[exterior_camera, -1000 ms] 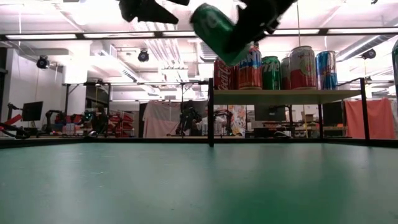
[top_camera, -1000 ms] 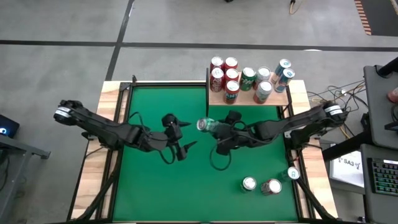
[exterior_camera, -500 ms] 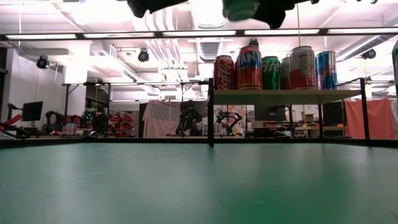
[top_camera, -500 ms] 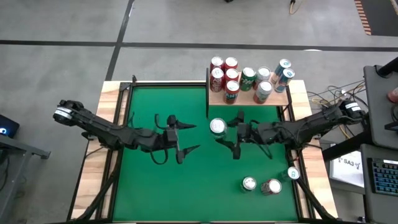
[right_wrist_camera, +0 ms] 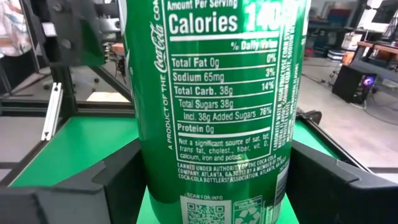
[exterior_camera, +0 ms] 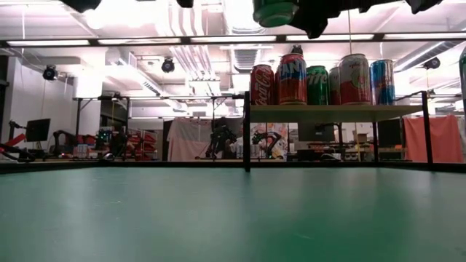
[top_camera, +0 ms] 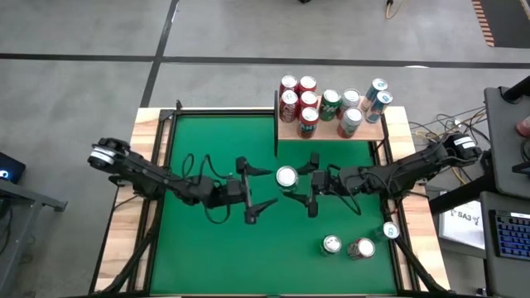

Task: Place canned beverage on shelf
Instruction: Put the top green soda can on the shelf aligned with the other green soda can

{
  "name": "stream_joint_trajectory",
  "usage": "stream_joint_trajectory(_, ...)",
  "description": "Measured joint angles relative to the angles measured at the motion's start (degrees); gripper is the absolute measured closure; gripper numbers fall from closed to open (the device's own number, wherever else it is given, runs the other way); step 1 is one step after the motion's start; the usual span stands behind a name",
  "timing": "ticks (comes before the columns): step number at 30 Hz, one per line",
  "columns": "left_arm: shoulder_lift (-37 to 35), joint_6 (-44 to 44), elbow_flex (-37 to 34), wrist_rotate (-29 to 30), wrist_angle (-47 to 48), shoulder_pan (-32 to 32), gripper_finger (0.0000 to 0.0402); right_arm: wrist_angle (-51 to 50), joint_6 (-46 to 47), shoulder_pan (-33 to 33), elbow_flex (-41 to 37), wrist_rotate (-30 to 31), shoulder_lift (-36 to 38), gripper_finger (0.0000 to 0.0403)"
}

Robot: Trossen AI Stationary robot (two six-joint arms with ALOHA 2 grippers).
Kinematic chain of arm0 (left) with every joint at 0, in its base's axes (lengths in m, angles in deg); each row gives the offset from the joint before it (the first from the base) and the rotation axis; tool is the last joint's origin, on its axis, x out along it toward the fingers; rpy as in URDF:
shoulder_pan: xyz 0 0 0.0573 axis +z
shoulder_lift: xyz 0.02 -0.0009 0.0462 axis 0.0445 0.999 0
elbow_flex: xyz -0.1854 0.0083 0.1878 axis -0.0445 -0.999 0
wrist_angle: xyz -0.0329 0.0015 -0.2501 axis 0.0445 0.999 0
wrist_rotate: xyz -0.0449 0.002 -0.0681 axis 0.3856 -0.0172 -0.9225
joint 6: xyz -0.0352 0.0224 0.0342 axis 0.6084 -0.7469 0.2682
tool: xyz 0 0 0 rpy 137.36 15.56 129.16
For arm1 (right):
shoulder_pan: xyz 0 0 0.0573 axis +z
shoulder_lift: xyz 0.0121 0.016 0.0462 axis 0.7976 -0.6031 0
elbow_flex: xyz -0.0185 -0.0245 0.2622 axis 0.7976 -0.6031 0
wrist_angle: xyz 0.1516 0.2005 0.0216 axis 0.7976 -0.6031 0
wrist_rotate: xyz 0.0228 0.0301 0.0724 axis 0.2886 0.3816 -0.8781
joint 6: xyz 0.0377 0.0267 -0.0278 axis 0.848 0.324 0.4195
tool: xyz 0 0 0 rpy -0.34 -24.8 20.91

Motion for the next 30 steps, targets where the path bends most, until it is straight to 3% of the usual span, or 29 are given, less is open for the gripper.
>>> stream_joint_trajectory(4,2.1,-0.8,2.4,4.2,2.0,0.3,0.0043,0.3,0.4,0.6,0.0,0.0,0.0,0.0110)
stream_joint_trajectory(18,10.0,0.2,8.0,4.3,0.9,1.8,0.0045,1.0,0.0,0.6,0.0,-0.1,0.0,0.0110)
stream_joint_trajectory(27,10.5,-1.0,9.0,4.6,1.7,1.8,0.0117,0.8,-0.1,0.6,0.0,-0.1,0.0,0.0108)
stream_joint_trajectory(30,10.4,-0.9,9.0,4.7,2.0,1.5,0.0117,0.7,0.4,0.6,0.0,-0.2,0.0,0.0074)
